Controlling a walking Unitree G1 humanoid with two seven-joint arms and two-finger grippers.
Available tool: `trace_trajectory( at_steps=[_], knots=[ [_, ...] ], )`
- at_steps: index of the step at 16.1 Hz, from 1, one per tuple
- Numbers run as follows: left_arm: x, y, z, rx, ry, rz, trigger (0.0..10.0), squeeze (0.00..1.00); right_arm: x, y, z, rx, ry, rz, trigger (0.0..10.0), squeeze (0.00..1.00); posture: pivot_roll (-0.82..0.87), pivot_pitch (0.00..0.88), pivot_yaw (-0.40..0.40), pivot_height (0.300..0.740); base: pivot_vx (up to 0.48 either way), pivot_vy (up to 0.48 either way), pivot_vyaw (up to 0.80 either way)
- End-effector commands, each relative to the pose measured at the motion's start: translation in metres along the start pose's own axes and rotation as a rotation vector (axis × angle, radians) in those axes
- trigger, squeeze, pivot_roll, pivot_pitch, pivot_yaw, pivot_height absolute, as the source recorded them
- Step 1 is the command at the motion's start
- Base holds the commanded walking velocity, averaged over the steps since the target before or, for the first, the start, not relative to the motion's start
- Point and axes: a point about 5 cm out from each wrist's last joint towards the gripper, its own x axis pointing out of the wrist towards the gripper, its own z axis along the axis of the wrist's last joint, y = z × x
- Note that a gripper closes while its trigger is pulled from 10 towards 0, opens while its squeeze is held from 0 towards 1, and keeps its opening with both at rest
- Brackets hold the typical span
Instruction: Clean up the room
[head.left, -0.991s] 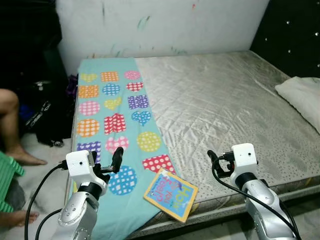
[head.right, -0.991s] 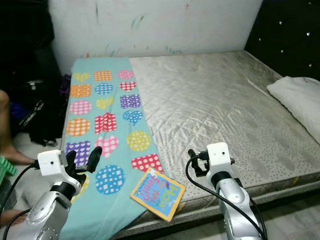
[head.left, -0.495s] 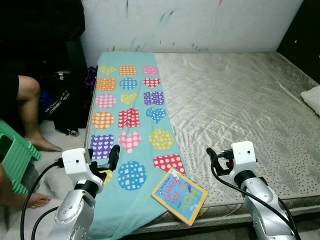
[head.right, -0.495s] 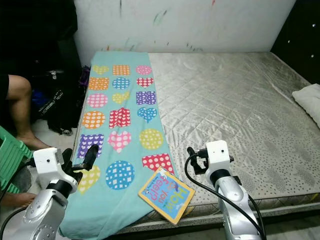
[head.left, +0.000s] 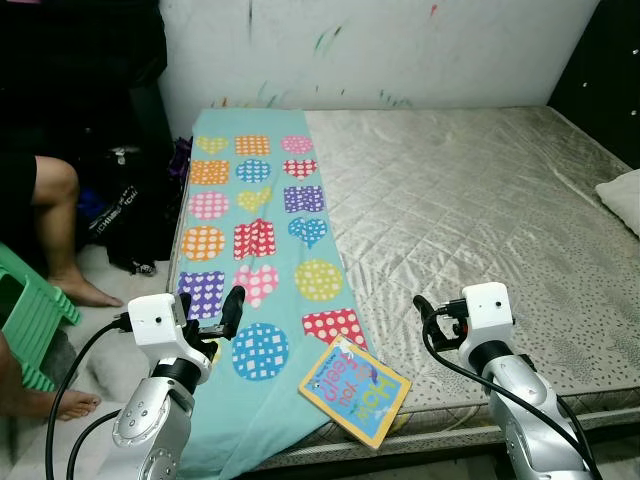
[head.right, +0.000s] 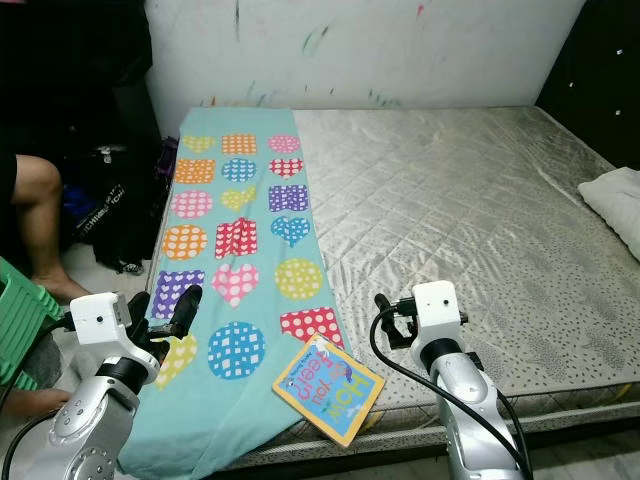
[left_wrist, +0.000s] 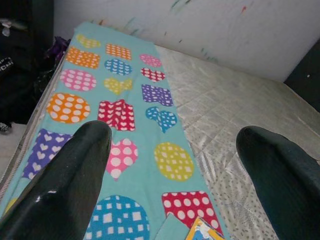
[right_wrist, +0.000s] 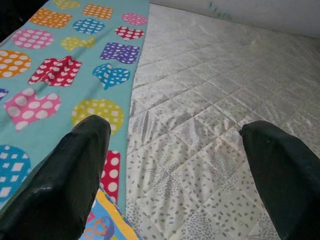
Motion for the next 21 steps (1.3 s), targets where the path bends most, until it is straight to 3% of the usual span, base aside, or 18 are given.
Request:
trace_trajectory(
  at_steps=[1, 19, 21],
  knots=[
    [-0.0003, -0.0004, -0.0016, 0.004, 0.006, -0.002, 10.0, 0.00, 0.0002, -0.0043, 0.0038, 0.006, -0.019, -0.019, 10.0, 0.00, -0.10, 0.000, -0.043, 0.740, 0.000, 0.000, 0.00],
    [0.0003, 0.0017, -0.0058, 0.020, 0.031, 0.030, 10.0, 0.00, 0.0026, -0.0029, 0.0044, 0.027, -0.021, -0.018, 10.0, 0.00, -0.09, 0.000, -0.046, 0.740, 0.015, 0.000, -0.03],
    [0.0003, 0.0016, -0.0058, 0.022, 0.031, 0.030, 10.0, 0.00, 0.0032, -0.0035, 0.0036, 0.037, -0.014, -0.024, 10.0, 0.00, -0.09, 0.000, -0.046, 0.740, 0.000, 0.000, -0.70]
  ],
)
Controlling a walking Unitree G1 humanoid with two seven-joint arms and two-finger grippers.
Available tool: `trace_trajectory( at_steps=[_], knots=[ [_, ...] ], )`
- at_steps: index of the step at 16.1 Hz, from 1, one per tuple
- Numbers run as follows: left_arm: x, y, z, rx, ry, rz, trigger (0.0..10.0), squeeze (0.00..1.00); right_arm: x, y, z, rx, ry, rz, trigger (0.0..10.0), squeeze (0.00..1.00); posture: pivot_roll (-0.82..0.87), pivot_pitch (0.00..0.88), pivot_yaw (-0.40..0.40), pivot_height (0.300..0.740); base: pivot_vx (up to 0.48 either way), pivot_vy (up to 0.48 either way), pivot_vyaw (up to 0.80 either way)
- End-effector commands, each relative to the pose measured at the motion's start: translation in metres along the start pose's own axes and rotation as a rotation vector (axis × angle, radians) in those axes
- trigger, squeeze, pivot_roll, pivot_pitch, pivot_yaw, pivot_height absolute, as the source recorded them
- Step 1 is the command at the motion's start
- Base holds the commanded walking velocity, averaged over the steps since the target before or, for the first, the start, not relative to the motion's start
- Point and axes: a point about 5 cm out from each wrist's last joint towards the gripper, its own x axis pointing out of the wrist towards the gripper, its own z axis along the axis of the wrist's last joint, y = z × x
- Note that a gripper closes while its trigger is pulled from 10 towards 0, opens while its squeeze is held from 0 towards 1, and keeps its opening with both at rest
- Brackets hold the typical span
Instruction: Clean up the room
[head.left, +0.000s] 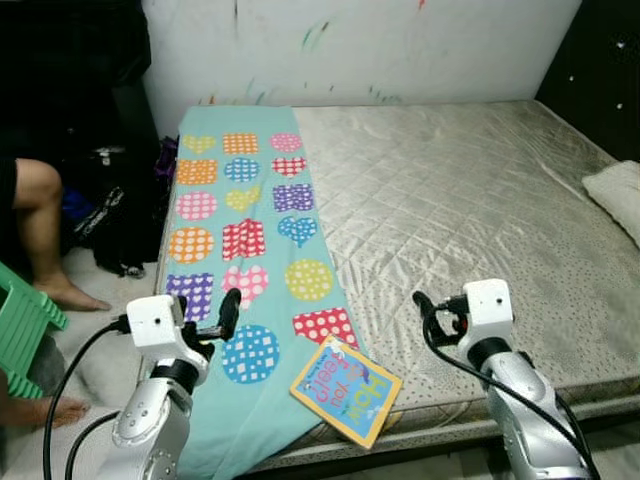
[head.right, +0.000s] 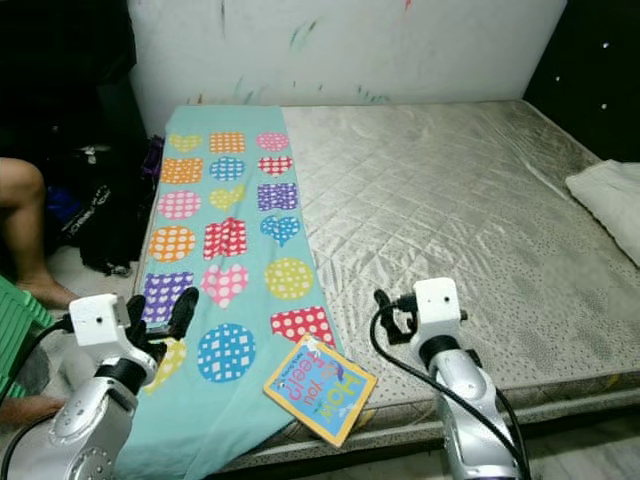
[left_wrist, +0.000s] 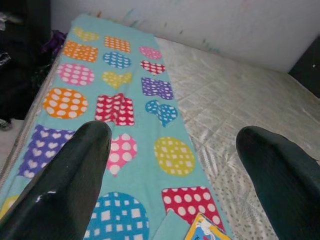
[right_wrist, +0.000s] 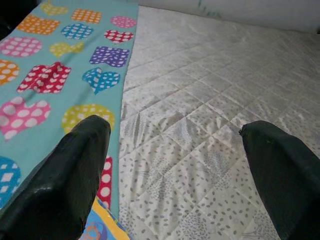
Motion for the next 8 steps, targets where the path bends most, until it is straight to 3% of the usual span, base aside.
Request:
trace_trajectory(
  at_steps=[1, 5, 8],
  knots=[
    [0.0001, -0.0002, -0.0025, 0.007, 0.014, 0.002, 10.0, 0.00, -0.0001, -0.0053, 0.0002, 0.005, 0.004, -0.023, 10.0, 0.00, -0.09, 0.000, -0.045, 0.740, 0.000, 0.000, -0.80],
    [0.0000, 0.0004, -0.0021, 0.009, 0.016, 0.006, 10.0, 0.00, -0.0009, -0.0051, -0.0005, 0.009, 0.003, -0.027, 10.0, 0.00, -0.09, 0.000, -0.042, 0.740, 0.000, 0.000, -0.80],
    [0.0004, 0.0018, -0.0012, 0.021, 0.014, 0.022, 10.0, 0.00, -0.0006, -0.0049, 0.0005, 0.001, -0.004, -0.027, 10.0, 0.00, -0.09, 0.000, -0.042, 0.740, 0.000, 0.000, -0.15]
  ],
)
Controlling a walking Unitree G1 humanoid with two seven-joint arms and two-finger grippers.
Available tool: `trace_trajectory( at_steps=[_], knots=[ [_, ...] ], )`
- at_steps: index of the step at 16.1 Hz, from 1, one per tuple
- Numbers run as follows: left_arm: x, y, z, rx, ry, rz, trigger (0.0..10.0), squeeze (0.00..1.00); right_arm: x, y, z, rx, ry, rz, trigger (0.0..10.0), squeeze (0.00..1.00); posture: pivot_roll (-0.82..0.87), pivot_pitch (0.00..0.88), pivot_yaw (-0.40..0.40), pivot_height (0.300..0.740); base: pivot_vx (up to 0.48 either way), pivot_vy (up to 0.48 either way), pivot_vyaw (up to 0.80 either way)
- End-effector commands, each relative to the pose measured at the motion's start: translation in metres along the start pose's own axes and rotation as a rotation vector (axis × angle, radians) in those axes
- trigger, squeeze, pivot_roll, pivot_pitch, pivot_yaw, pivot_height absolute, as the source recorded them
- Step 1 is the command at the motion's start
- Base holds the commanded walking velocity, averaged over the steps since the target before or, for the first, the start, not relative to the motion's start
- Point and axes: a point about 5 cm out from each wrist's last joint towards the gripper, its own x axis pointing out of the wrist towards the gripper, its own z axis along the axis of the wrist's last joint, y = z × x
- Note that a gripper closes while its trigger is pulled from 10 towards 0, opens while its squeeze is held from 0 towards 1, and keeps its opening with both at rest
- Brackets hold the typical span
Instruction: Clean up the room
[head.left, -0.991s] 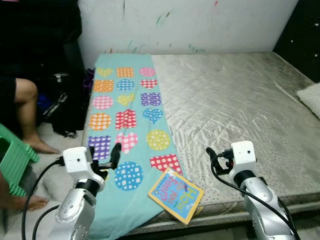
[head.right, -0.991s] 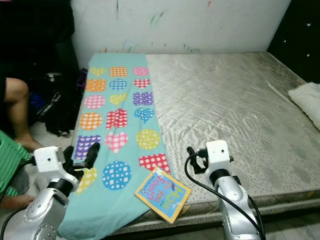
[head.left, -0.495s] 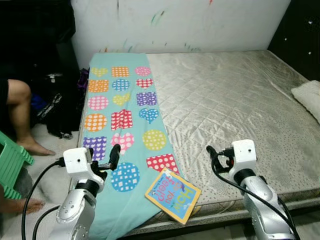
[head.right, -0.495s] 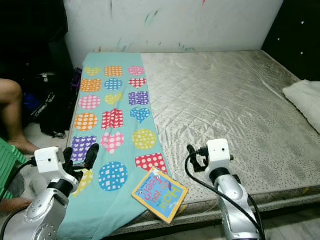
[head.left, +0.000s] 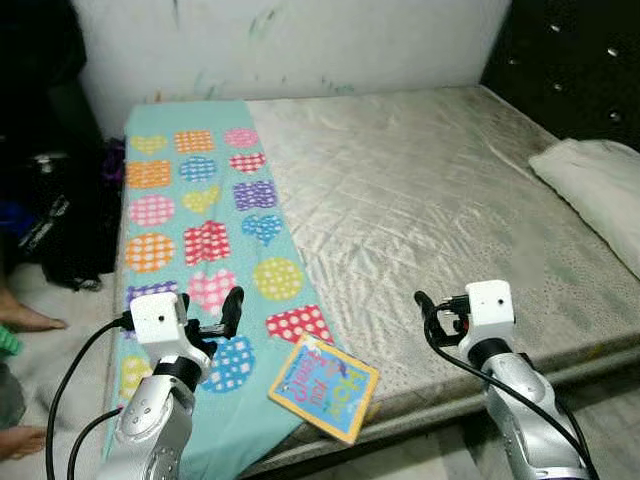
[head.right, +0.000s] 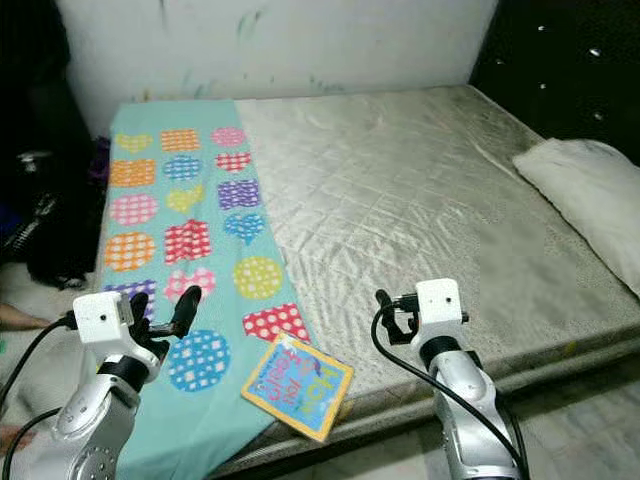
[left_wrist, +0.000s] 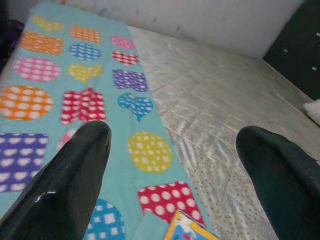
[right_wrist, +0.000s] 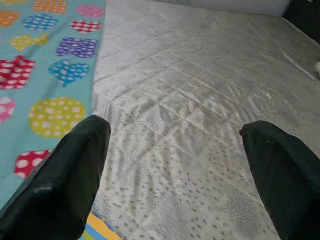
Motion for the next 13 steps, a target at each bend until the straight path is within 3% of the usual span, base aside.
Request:
trace_trajectory(
  at_steps=[1, 6, 13],
  knots=[
    [-0.001, 0.003, -0.002, 0.016, 0.011, 0.024, 10.0, 0.00, 0.000, -0.003, 0.002, -0.007, -0.010, -0.013, 10.0, 0.00, -0.09, 0.000, -0.042, 0.740, 0.000, 0.000, 0.00],
    [0.000, 0.006, 0.000, 0.026, 0.002, 0.051, 10.0, 0.00, 0.001, -0.004, 0.004, -0.014, -0.019, -0.040, 10.0, 0.00, -0.09, 0.000, -0.038, 0.740, 0.000, 0.000, 0.00],
    [-0.011, 0.011, -0.003, 0.017, 0.042, 0.071, 10.0, 0.00, -0.014, -0.001, -0.001, 0.004, 0.002, -0.013, 10.0, 0.00, -0.10, 0.000, -0.025, 0.740, 0.000, 0.000, 0.00]
  ],
)
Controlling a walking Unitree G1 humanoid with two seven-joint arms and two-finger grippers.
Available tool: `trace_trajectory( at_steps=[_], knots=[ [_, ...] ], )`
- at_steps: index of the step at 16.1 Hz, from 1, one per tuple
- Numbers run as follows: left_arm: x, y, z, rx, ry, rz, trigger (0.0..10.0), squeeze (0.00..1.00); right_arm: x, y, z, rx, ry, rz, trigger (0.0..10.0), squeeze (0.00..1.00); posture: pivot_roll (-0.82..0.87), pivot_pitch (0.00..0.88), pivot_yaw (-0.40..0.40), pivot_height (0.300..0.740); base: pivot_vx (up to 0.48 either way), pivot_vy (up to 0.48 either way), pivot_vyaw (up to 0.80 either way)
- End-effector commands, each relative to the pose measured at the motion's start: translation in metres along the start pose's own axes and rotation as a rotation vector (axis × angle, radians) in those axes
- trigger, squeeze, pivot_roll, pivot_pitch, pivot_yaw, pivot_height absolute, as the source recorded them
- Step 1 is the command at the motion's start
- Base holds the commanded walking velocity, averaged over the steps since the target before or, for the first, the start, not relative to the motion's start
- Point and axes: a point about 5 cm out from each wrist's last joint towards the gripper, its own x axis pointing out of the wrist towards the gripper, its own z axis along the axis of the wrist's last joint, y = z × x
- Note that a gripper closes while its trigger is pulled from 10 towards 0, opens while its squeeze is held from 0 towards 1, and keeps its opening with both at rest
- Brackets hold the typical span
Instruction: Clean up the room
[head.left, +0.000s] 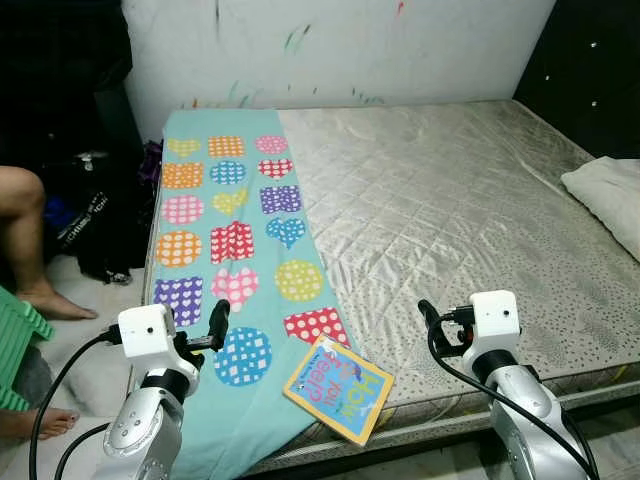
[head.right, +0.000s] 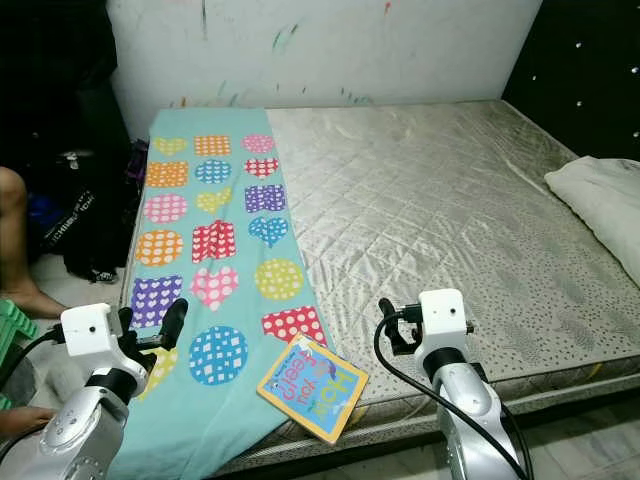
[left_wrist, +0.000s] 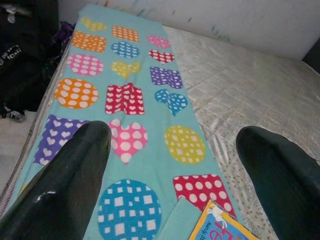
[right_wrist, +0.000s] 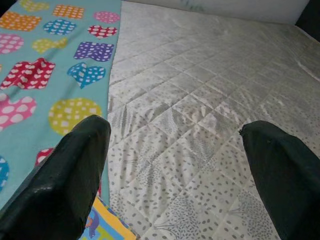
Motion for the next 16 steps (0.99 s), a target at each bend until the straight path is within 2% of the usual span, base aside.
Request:
trace_trajectory(
  at_steps=[1, 4, 7, 13, 15, 16],
  knots=[
    [-0.002, -0.001, 0.002, 0.004, 0.002, 0.001, 10.0, 0.00, -0.002, 0.000, 0.003, 0.004, -0.004, 0.006, 10.0, 0.00, -0.10, 0.000, -0.024, 0.740, 0.000, 0.000, 0.00],
    [-0.004, -0.001, 0.002, 0.006, 0.008, -0.001, 10.0, 0.00, -0.004, 0.001, 0.003, 0.013, 0.001, 0.018, 10.0, 0.00, -0.10, 0.000, -0.022, 0.720, 0.000, 0.000, 0.00],
    [-0.005, 0.001, 0.002, 0.017, 0.012, 0.008, 10.0, 0.00, -0.006, 0.002, 0.002, 0.019, 0.003, 0.025, 10.0, 0.00, -0.09, 0.000, -0.023, 0.720, 0.000, 0.000, 0.00],
    [-0.002, 0.021, 0.007, 0.094, -0.031, 0.068, 10.0, 0.00, 0.001, 0.001, 0.006, 0.017, -0.006, 0.012, 10.0, 0.00, -0.09, 0.000, -0.018, 0.720, 0.000, 0.000, 0.00],
    [-0.002, 0.023, 0.008, 0.093, -0.039, 0.084, 10.0, 0.00, 0.001, 0.002, 0.004, 0.010, 0.002, 0.026, 10.0, 0.00, -0.08, 0.000, -0.032, 0.720, 0.000, 0.000, 0.00],
    [-0.003, 0.023, 0.007, 0.087, -0.047, 0.096, 10.0, 0.00, 0.002, 0.003, 0.004, 0.004, 0.008, 0.041, 10.0, 0.00, -0.07, 0.000, -0.065, 0.720, 0.000, 0.000, 0.00]
  ],
)
